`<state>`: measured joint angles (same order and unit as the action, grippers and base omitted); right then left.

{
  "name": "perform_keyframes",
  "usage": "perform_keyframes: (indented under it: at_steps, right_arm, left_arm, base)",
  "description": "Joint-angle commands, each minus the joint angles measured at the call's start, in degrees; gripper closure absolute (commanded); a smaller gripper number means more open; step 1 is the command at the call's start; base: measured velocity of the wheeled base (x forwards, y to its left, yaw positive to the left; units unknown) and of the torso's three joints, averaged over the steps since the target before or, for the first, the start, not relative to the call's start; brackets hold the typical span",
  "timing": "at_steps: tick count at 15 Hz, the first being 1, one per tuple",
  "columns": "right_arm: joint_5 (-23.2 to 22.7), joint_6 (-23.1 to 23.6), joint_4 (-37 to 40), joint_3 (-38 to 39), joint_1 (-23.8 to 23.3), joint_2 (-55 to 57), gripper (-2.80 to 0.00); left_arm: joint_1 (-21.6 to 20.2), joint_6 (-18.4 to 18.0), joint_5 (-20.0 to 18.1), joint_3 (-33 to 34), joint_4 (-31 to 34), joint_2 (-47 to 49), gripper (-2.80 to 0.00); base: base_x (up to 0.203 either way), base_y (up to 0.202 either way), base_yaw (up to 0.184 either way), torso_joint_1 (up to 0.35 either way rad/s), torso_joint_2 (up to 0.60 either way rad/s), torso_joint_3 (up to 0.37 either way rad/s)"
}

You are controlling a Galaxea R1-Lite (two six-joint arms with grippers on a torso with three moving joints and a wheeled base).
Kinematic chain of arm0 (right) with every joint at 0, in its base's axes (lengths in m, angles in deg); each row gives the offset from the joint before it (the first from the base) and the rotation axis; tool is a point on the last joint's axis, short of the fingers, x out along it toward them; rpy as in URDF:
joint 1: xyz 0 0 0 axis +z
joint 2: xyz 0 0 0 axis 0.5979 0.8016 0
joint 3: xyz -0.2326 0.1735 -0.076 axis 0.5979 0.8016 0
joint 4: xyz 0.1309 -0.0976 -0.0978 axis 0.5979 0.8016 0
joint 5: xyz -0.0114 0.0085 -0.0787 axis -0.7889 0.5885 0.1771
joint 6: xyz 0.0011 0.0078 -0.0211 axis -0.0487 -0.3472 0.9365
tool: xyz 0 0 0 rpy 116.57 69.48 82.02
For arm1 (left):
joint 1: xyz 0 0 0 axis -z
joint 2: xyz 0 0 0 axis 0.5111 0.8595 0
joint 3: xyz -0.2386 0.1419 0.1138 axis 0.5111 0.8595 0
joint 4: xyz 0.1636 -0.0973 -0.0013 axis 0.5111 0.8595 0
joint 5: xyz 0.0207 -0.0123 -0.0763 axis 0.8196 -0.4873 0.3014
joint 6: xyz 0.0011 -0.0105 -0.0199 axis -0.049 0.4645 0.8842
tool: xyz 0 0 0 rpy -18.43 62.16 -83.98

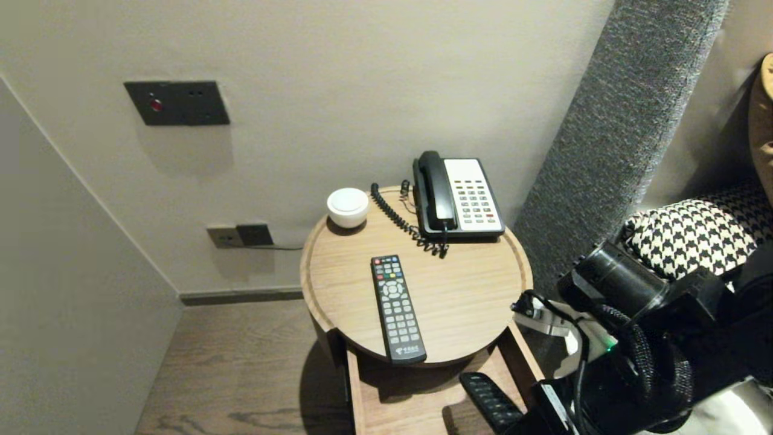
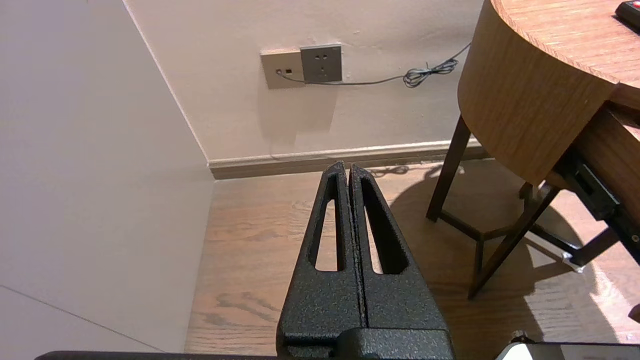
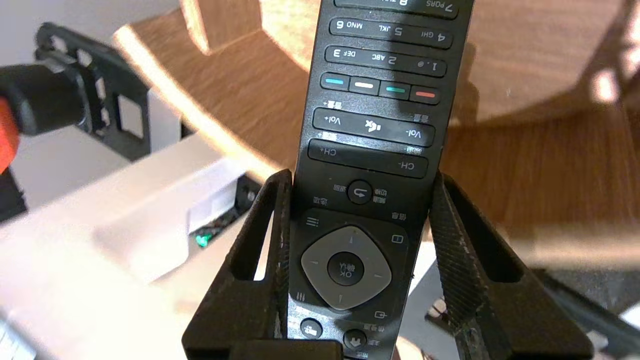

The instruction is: Take the remote control out of the drawer one by one and place them on the table

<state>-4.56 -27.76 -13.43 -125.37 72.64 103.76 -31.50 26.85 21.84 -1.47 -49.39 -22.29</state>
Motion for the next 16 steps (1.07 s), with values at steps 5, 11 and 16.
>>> perform_keyframes:
  at_steps: [5,11,16]
  right_arm:
    - [1.21,-0.18,7.95,-2.26,0.05,-11.48,0.0]
    - [19.24,-0.47,8.83,-16.05,0.28,-5.76,0.0]
    - [22.31,0.09,8.78,-28.88,0.77,4.21,0.0]
  left_arm:
    - [-0.02,-0.04,-0.03,0.0,-0.02,-0.18,0.0]
    - [-0.02,-0.04,0.05,0.0,-0.02,-0.17,0.0]
    - [-0.02,-0.04,0.05,0.0,-0.02,-0.16,0.0]
  base:
    - [0.0,0.0,0.0,0.0,0.0,0.0]
    - [0.0,0.0,0.0,0.0,0.0,0.0]
    - [0.0,0.0,0.0,0.0,0.0,0.0]
